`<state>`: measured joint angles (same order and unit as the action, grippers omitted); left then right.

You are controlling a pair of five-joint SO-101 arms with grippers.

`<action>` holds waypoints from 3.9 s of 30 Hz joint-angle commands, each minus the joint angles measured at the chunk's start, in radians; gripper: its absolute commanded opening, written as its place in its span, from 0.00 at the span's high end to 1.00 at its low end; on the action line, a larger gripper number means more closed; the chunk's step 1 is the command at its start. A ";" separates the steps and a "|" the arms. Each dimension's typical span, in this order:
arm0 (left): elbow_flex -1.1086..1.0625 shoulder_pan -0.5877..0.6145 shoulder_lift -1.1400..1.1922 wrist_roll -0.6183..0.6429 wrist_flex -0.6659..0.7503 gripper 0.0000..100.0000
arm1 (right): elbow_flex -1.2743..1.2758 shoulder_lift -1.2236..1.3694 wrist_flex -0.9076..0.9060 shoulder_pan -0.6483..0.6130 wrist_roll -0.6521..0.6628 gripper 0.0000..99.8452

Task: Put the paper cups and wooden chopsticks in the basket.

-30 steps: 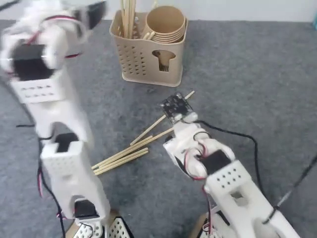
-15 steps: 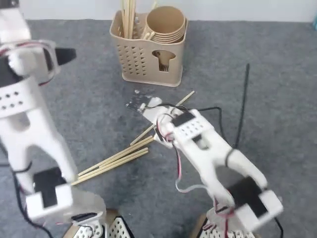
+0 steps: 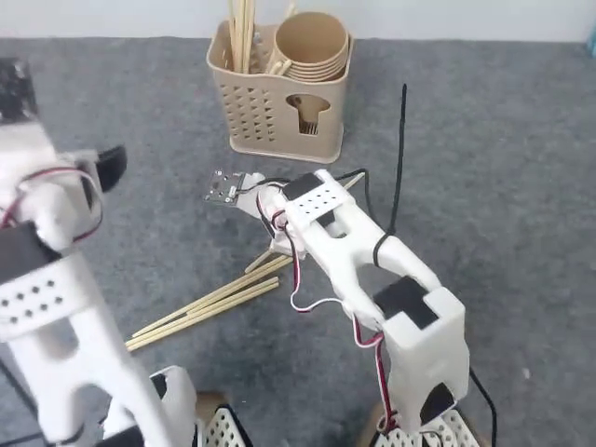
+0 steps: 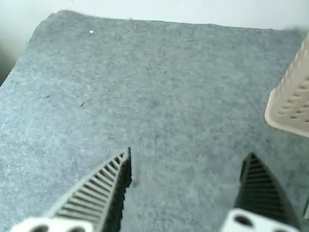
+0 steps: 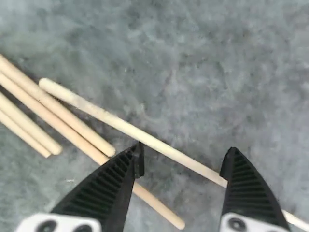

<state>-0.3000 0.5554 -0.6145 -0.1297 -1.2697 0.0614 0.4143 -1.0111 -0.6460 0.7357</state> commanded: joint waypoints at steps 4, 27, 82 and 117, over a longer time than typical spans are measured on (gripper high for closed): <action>-0.085 0.008 -0.028 -0.012 0.044 0.66 | -0.051 0.013 -0.015 -0.008 0.017 0.74; -0.226 0.037 0.052 0.012 0.032 0.66 | -0.055 -0.337 -0.070 0.022 -0.198 0.99; -0.602 -0.615 0.445 -0.647 0.324 0.81 | 0.032 -1.167 0.090 0.223 -0.427 0.99; -0.377 -0.718 0.164 -0.549 -0.199 0.81 | 0.074 -1.205 0.087 0.231 -0.463 0.99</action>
<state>-0.6621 -0.1580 -0.4902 -0.7679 -1.6011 0.1504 -0.7656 -0.9528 -0.4281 0.2877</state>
